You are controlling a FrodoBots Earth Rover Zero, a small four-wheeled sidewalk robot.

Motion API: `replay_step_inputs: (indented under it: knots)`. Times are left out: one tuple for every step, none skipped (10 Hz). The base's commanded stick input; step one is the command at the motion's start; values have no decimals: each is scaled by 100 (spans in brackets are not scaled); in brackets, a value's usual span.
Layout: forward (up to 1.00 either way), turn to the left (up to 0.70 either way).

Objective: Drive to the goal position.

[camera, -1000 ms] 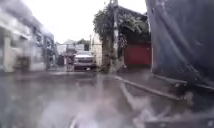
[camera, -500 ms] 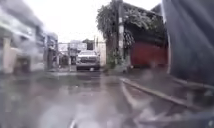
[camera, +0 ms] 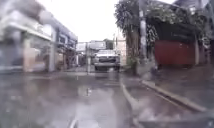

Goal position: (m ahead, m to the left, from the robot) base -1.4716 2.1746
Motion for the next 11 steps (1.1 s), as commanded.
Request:
replay_step_inputs:
  knots:
    - [100,27]
    - [100,27]
    - [100,27]
    - [100,27]
    - [100,27]
    - [100,27]
    - [100,27]
    - [100,27]
    - [100,27]
    - [100,27]
    - [100,27]
